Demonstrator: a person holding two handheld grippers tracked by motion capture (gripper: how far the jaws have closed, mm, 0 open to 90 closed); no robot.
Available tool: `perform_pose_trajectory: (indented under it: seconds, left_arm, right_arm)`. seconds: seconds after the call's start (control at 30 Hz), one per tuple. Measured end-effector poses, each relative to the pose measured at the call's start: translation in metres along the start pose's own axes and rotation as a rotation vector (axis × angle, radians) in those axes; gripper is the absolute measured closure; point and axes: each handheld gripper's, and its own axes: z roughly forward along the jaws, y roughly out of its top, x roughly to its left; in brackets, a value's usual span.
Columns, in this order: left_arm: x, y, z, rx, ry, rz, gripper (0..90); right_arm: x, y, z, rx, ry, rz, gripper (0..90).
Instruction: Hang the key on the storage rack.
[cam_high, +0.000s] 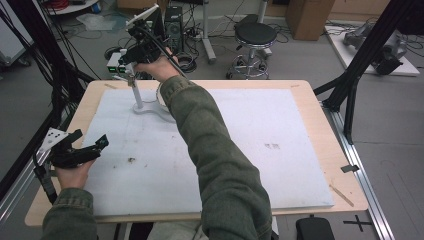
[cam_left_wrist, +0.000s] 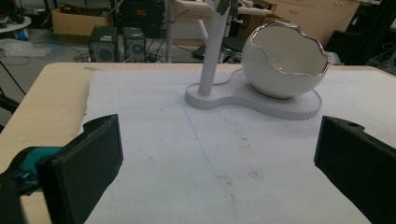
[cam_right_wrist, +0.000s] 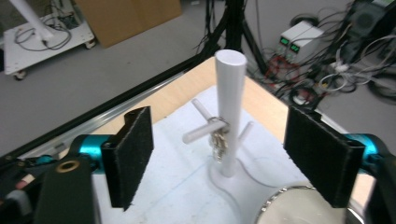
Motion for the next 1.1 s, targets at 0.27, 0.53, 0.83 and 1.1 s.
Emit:
perform_pose_trajectory:
  seconds: [0.27, 0.53, 0.83, 1.1]
  left_arm:
    - [-0.001, 0.000, 0.001, -0.001, 0.001, -0.007, 1.7]
    - [-0.001, 0.000, 0.000, -0.001, 0.000, -0.005, 1.7]
    - [-0.002, 0.000, 0.000, 0.003, -0.002, -0.001, 1.7]
    - [-0.002, 0.000, 0.000, 0.009, -0.005, 0.004, 1.7]
  right_arm:
    - [-0.004, -0.011, -0.013, 0.052, -0.014, -0.019, 0.9]
    - [-0.009, -0.025, -0.032, 0.055, 0.002, -0.019, 0.6]
    - [-0.017, -0.046, -0.062, 0.039, -0.016, 0.004, 0.6]
    - [-0.031, -0.062, -0.087, 0.033, -0.041, 0.022, 0.6]
